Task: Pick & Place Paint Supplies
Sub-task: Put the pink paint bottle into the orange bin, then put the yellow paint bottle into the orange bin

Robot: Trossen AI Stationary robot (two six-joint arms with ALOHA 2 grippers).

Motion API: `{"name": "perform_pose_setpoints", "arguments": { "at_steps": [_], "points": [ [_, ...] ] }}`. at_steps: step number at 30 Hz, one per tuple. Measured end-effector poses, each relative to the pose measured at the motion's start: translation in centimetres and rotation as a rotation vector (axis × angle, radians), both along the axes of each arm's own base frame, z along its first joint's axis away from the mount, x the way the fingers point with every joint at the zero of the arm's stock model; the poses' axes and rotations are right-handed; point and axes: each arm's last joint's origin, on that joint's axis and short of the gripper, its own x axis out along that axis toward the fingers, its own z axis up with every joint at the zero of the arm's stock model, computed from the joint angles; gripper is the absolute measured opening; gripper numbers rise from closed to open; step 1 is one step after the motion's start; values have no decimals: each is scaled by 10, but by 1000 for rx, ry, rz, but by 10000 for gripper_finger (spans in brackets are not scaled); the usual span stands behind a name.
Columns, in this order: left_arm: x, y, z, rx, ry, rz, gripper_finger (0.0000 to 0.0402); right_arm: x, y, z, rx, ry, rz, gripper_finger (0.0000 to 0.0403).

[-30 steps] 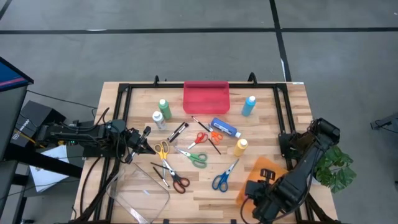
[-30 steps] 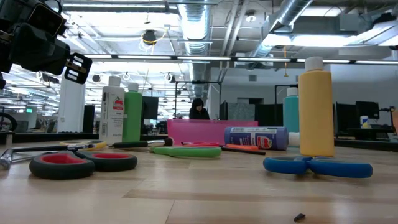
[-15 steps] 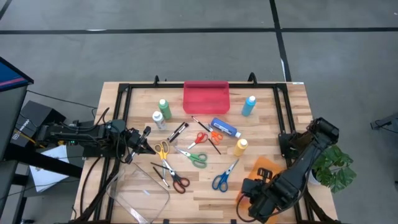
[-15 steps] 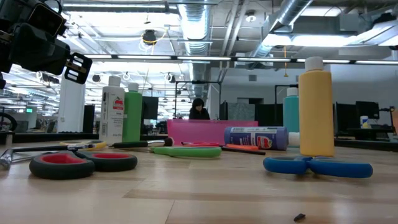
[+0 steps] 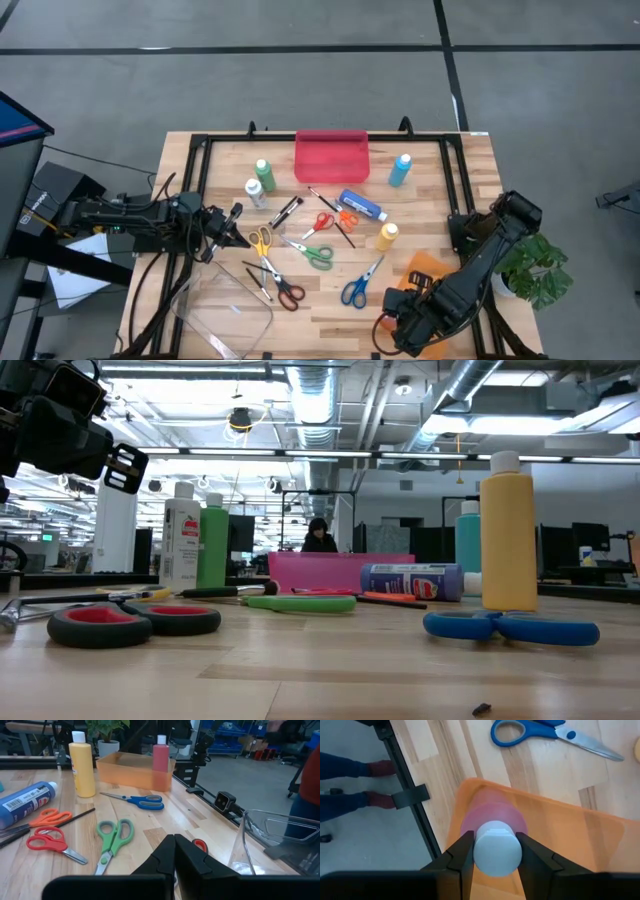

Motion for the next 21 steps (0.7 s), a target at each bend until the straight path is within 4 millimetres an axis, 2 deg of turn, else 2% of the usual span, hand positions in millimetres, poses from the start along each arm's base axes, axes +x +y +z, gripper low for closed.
{"name": "perform_pose_setpoints", "arguments": {
  "at_steps": [2, 6, 9, 13, 17, 21],
  "points": [
    [0, 0, 1, 0, -7, 0, 0, 0, 0, 0, 0, 3, -14, 134],
    [0, 0, 1, 0, -9, 0, 0, -1, 0, -2, 8, 23, -31, 201],
    [0, 0, 1, 0, -10, 0, 0, 0, 1, -1, 26, 16, -29, 230],
    [0, 0, 1, 0, -10, 0, 0, 0, 0, 10, 50, -8, 2, 237],
    [0, 0, 1, 0, -10, 0, 0, -1, -6, 40, 102, -86, 28, 232],
    [0, 0, 1, 0, -10, 0, 0, -4, -25, 66, 84, -152, -14, 230]
  ]
}}
